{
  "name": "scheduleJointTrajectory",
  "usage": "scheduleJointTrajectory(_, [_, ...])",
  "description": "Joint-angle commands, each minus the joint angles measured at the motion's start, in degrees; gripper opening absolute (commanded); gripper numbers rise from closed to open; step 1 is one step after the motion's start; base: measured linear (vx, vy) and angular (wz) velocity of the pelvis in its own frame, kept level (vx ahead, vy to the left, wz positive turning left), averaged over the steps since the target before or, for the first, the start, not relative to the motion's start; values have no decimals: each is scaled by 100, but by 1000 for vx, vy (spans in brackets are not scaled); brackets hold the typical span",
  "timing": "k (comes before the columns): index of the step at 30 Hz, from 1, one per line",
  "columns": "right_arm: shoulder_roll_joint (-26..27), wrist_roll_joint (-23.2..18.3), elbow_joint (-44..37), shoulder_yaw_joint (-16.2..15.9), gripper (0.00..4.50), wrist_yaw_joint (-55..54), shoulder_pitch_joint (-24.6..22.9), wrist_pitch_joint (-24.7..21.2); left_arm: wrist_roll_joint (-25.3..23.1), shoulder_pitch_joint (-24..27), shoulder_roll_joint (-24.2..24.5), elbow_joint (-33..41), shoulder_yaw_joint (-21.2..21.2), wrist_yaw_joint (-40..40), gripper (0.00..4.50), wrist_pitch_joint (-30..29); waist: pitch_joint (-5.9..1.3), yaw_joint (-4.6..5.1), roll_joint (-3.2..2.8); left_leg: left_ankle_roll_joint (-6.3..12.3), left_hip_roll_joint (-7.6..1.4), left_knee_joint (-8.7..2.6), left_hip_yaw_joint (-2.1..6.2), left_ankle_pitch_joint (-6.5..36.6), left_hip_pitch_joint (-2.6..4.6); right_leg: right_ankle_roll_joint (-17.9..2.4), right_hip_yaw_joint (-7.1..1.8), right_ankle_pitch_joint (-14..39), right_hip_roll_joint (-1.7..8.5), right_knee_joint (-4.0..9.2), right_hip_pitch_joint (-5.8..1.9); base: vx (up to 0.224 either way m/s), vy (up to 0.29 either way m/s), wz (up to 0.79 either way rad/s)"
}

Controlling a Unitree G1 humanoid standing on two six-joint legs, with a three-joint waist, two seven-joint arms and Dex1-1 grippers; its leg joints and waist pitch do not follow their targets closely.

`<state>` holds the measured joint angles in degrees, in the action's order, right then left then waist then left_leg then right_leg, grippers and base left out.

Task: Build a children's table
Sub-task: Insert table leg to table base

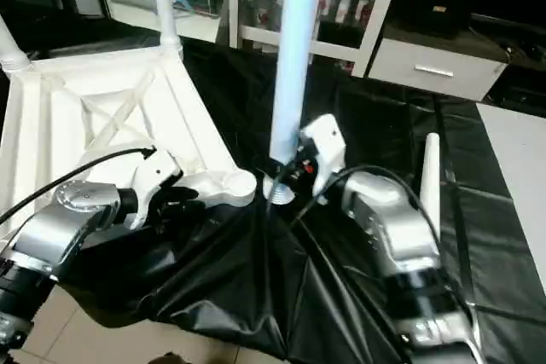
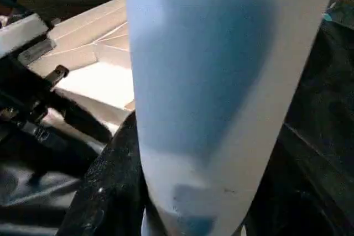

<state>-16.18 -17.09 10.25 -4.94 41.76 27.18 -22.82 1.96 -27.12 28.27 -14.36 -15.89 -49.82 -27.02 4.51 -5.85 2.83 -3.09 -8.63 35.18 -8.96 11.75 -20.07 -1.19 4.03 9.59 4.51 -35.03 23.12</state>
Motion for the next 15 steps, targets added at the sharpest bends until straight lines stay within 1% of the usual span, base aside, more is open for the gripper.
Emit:
scheduleJointTrajectory(1, [96,-32,71,100,188,-87,202,124,-257,45,61,-194,-295,-23,105,-18,-418,0,7,31,-430,-544,116,1115,24,-1058,-339,1612,500,396,-248,0,0,0])
scheduleJointTrajectory(2, [124,-63,77,123,188,-96,224,112,-278,42,74,-196,-321,-35,105,-19,-416,5,-1,39,-424,-546,116,1138,24,-1050,-340,1698,505,407,-249,0,0,0])
scheduleJointTrajectory(3, [161,-91,86,134,188,-108,267,93,-302,48,101,-186,-367,-78,89,-20,-405,7,6,28,-425,-557,120,1191,17,-1003,-337,1892,511,424,-254,0,0,0])
scheduleJointTrajectory(6, [202,-150,101,125,188,-45,318,50,-317,87,156,-113,-449,-199,70,-52,-396,7,-1,-36,-435,-572,124,1315,31,-939,-338,2085,508,438,-238,0,0,0])
scheduleJointTrajectory(7, [209,-167,105,118,188,-16,328,37,-319,104,172,-78,-473,-238,60,-75,-392,15,22,-46,-438,-581,126,1342,20,-917,-334,2124,505,443,-243,0,0,0])
scheduleJointTrajectory(8, [209,-167,105,118,188,-16,328,37,-319,104,172,-78,-473,-238,52,-75,-397,16,16,-69,-436,-585,135,1365,11,-879,-332,2157,506,435,-250,0,0,0])
scheduleJointTrajectory(9, [219,-170,146,101,188,33,352,33,-338,130,210,-28,-521,-322,48,-89,-397,17,23,-75,-437,-584,135,1391,23,-860,-333,2207,513,447,-239,0,0,0])
scheduleJointTrajectory(10, [231,-174,195,80,188,73,376,32,-341,145,228,-11,-534,-347,32,-88,-399,23,21,-73,-433,-582,131,1381,24,-862,-337,2193,511,449,-235,0,0,0])
scheduleJointTrajectory(11, [239,-176,228,67,188,100,392,30,-343,155,240,0,-543,-364,26,-88,-400,35,76,-62,-434,-582,128,1356,12,-856,-333,2190,510,448,-242,0,0,0])
scheduleJointTrajectory(12, [258,-175,306,39,188,147,428,35,-341,168,255,9,-547,-379,13,-84,-407,37,55,-65,-433,-587,135,1319,6,-859,-331,2172,514,440,-247,0,0,0])
scheduleJointTrajectory(13, [299,-156,422,12,188,165,472,71,-337,186,268,22,-552,-399,13,-31,-409,57,83,-56,-436,-589,130,1320,9,-864,-331,2141,509,447,-240,0,0,0])
scheduleJointTrajectory(15, [378,-134,595,-10,188,171,533,125,-287,256,280,103,-562,-512,1,158,-424,70,78,-71,-439,-587,134,1285,11,-922,-327,2028,511,424,-239,0,0,0])
